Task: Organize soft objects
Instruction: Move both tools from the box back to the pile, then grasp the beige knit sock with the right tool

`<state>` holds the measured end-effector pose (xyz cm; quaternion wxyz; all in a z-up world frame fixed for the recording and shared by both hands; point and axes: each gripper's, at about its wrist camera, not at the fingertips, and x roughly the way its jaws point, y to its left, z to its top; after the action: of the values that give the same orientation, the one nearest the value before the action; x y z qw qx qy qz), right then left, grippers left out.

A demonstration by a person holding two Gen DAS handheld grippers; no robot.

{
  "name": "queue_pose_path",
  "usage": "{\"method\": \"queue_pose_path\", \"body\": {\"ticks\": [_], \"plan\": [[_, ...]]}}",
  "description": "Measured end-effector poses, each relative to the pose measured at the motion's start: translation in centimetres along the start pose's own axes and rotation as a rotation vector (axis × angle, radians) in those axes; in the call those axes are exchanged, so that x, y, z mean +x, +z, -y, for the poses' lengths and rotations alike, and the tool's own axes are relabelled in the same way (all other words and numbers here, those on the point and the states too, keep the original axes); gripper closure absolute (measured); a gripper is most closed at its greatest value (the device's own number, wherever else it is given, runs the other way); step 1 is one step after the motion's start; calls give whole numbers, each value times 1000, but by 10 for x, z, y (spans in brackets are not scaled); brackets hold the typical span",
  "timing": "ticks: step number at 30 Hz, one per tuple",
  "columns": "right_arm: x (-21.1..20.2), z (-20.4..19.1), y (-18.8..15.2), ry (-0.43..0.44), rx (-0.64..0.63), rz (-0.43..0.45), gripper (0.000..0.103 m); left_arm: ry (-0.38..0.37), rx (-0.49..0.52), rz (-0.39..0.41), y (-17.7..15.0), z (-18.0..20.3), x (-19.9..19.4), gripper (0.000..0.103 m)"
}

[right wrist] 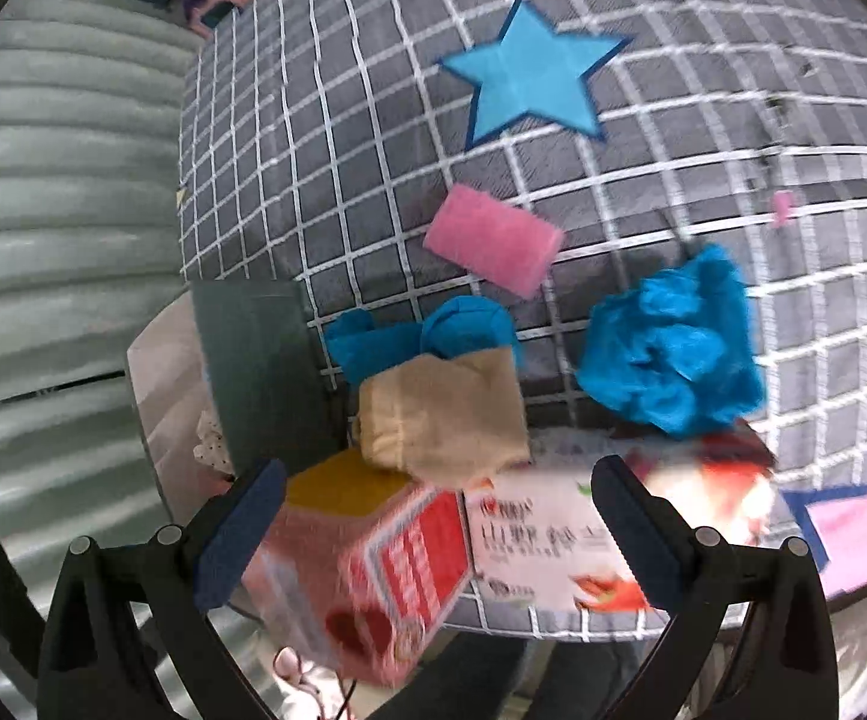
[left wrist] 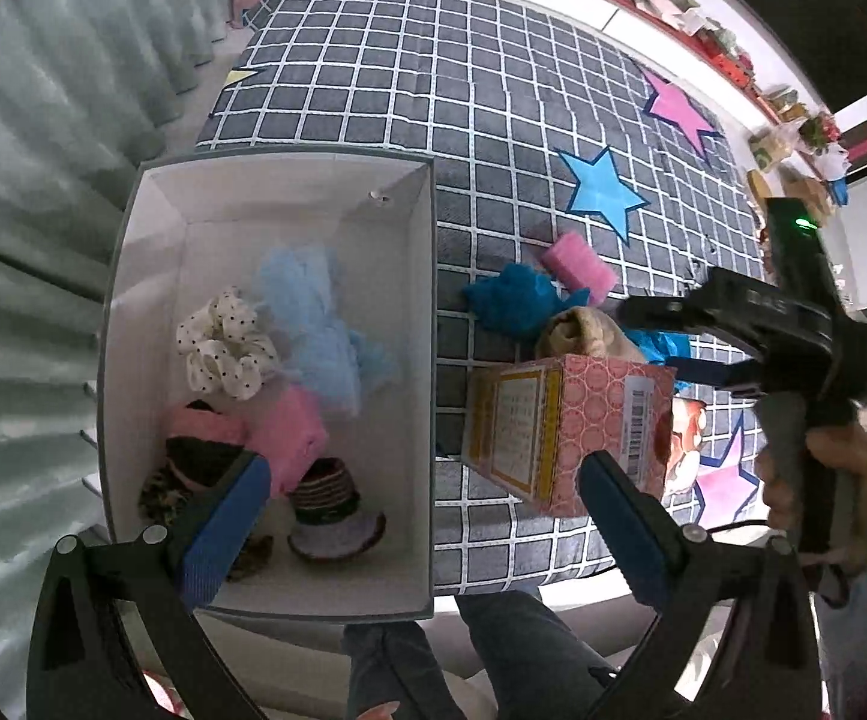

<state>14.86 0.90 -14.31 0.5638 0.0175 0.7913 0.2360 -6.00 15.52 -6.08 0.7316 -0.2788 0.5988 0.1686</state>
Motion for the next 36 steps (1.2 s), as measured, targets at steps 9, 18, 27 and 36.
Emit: {"method": "queue_pose_path", "body": {"ticks": [9, 18, 27, 36], "plan": [[62, 7, 23, 92, 0, -203, 1, 64, -16, -22, 22, 22, 11, 0], [57, 32, 21, 216, 40, -234, 64, 110, 40, -57, 55, 61, 26, 0], [12, 85, 29, 344, 149, -123, 65, 145, 122, -173, 96, 112, 72, 0], [-38, 167, 29, 337, 287, 20, 65, 184, 165, -231, 114, 148, 105, 0]]}}
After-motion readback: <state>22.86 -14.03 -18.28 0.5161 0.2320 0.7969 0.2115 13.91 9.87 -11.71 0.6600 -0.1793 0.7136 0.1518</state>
